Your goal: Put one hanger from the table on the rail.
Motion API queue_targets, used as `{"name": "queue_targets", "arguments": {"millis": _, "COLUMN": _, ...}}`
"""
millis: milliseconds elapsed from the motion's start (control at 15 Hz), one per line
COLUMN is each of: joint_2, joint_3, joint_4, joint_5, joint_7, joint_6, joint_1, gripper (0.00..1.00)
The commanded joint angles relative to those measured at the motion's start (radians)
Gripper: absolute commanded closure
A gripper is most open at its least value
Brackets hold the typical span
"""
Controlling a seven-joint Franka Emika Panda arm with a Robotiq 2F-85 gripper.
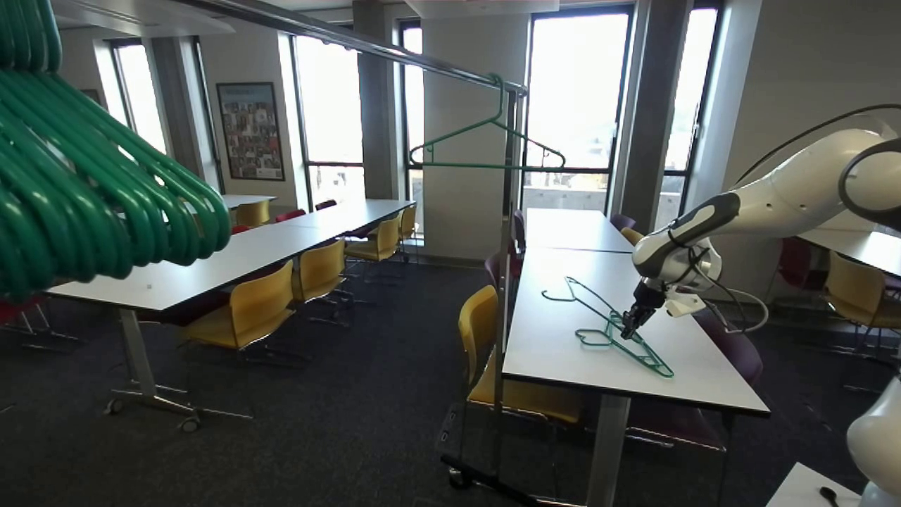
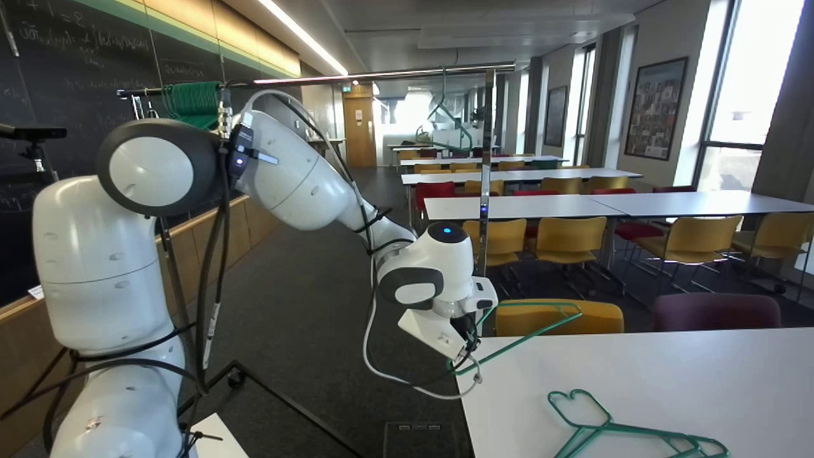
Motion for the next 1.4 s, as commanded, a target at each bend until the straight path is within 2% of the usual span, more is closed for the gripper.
{"name": "queue_targets", "arguments": {"millis": 0, "joint_2": -0.153, "joint_3": -0.093, "joint_4": -0.136, "joint_5": -0.031, "joint_7": -0.072, "joint_6": -0.069, "joint_1": 0.087, "gripper": 0.97}}
{"name": "queue_targets", "arguments": {"millis": 267, "joint_2": -0.222, "joint_3": -0.141, "joint_4": -0.177, "joint_5": -0.086, "joint_7": -0.135, "joint_6": -0.239, "joint_1": 0.178, "gripper": 0.97}}
{"name": "queue_targets", "arguments": {"millis": 600, "joint_2": -0.252, "joint_3": -0.135, "joint_4": -0.161, "joint_5": -0.151, "joint_7": -0.126, "joint_6": -0.392, "joint_1": 0.277, "gripper": 0.97}}
{"name": "queue_targets", "arguments": {"millis": 933, "joint_2": -0.221, "joint_3": -0.157, "joint_4": -0.033, "joint_5": -0.041, "joint_7": -0.317, "joint_6": -0.668, "joint_1": 0.346, "gripper": 0.97}}
{"name": "queue_targets", "arguments": {"millis": 1333, "joint_2": -0.116, "joint_3": -0.199, "joint_4": 0.184, "joint_5": 0.097, "joint_7": -0.508, "joint_6": -1.029, "joint_1": 0.328, "gripper": 0.97}}
